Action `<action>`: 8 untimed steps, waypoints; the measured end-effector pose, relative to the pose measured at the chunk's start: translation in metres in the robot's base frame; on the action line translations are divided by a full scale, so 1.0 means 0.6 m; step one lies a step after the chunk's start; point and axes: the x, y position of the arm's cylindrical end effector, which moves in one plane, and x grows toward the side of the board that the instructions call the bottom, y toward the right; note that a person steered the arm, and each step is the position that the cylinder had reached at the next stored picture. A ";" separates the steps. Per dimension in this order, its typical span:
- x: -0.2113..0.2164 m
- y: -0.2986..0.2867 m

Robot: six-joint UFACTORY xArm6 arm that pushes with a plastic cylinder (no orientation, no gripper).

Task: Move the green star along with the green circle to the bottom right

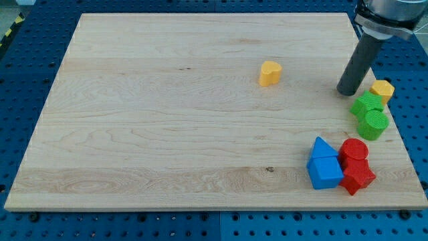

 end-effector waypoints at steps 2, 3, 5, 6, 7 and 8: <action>-0.001 0.028; 0.026 0.028; 0.084 0.028; 0.096 0.028; 0.097 0.028; 0.109 0.028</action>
